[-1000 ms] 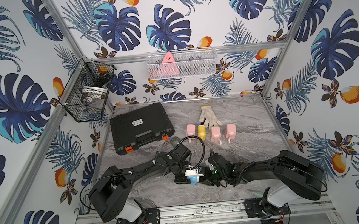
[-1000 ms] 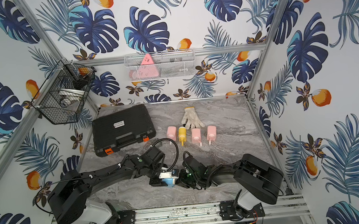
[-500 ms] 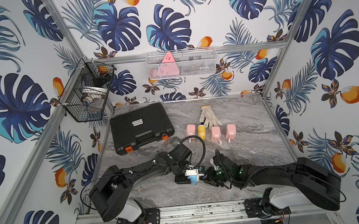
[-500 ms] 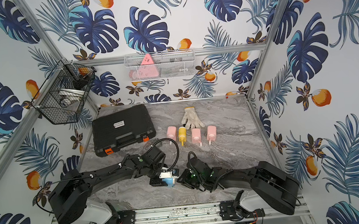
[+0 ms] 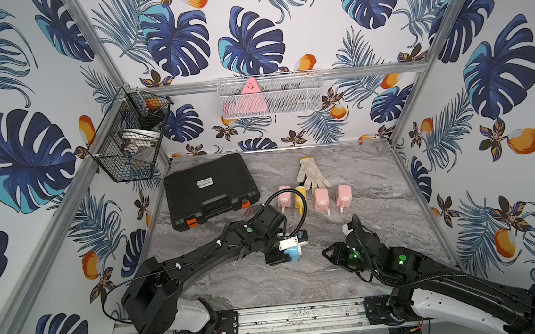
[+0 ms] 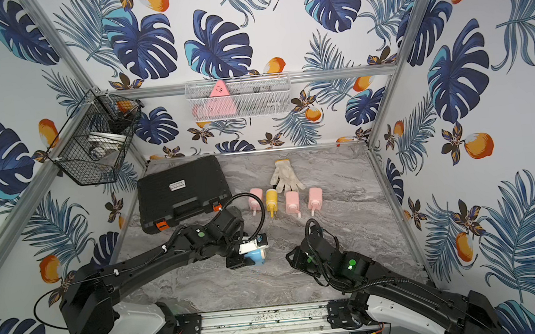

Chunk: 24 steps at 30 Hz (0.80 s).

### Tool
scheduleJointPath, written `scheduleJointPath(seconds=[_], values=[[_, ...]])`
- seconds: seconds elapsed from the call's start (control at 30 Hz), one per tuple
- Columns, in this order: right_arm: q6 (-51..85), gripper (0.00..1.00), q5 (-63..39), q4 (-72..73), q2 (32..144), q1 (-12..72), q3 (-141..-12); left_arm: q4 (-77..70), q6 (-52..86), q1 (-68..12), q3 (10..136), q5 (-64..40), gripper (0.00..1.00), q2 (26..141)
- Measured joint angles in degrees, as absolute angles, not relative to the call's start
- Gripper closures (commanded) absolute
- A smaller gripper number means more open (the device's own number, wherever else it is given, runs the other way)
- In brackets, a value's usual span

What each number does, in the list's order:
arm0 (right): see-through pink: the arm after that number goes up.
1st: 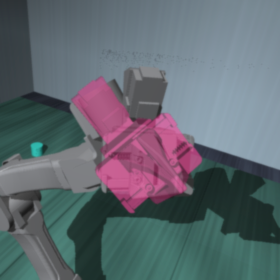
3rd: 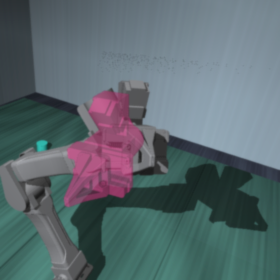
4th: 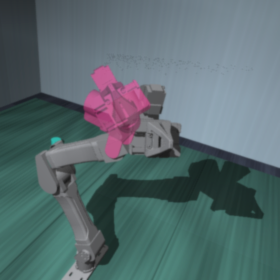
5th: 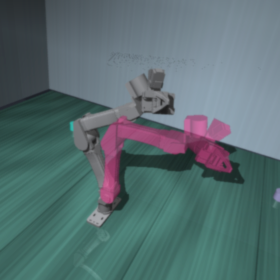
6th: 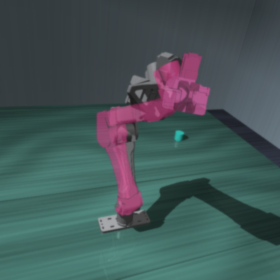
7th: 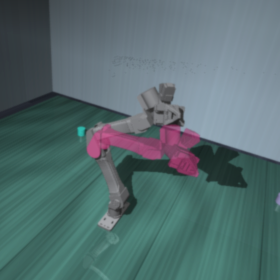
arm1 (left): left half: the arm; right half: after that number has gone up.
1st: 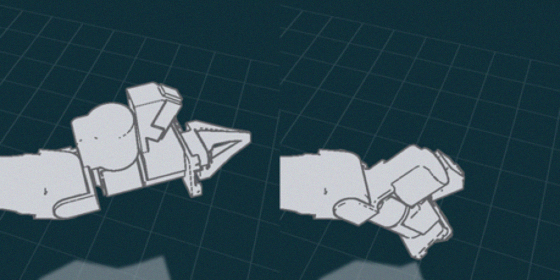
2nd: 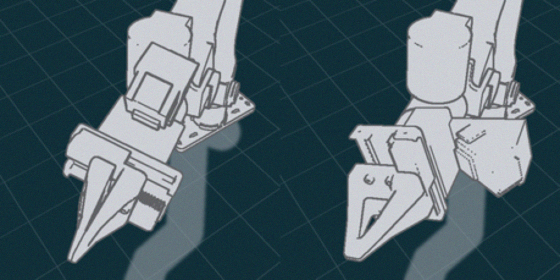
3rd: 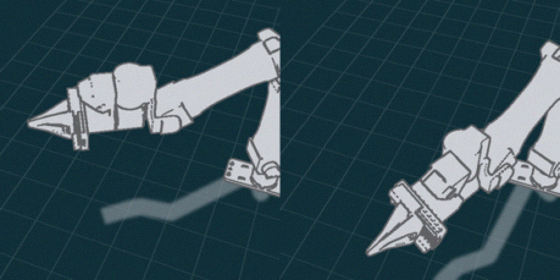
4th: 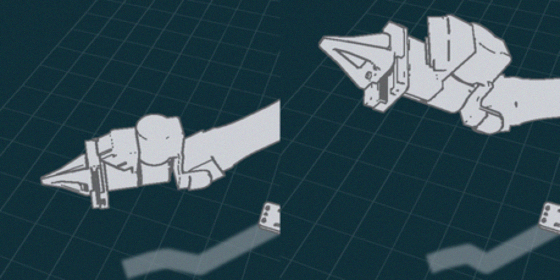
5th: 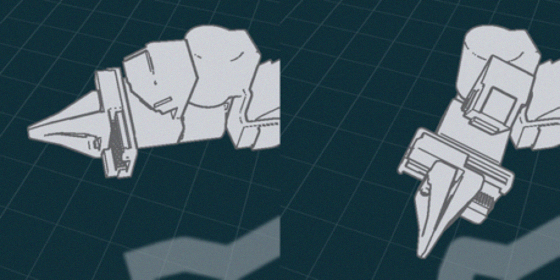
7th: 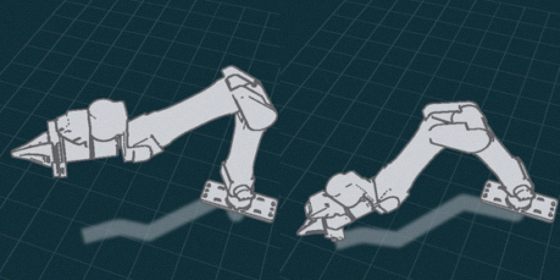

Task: Put the tray back into the pencil sharpener
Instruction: Pick up the pencil sharpener from the center of the board.

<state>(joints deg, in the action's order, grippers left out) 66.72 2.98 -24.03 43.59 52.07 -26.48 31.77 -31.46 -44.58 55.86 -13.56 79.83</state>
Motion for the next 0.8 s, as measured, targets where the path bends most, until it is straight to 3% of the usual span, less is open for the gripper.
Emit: scheduleJointPath(seconds=[0.13, 0.27, 0.53, 0.8], values=[[65.32, 0.57, 3.81, -26.72, 43.62, 51.99, -26.74, 33.85, -24.36, -44.29, 60.14, -10.17, 0.9, 79.5], [64.99, 0.57, 3.97, -28.01, 43.38, 51.9, -26.81, 35.68, -16.91, -43.44, 64.45, -6.24, 1.0, 79.83], [64.86, 0.58, 5.06, -29.8, 41.17, 51.7, -27.14, 39.07, -2.52, -38.28, 73.6, 4.62, 1.0, 84.6], [63.81, 0.58, 5.67, -30.81, 41.08, 51.64, -28.51, 44.1, 9.8, -31.35, 87.46, 12.56, 1.0, 96.42]])
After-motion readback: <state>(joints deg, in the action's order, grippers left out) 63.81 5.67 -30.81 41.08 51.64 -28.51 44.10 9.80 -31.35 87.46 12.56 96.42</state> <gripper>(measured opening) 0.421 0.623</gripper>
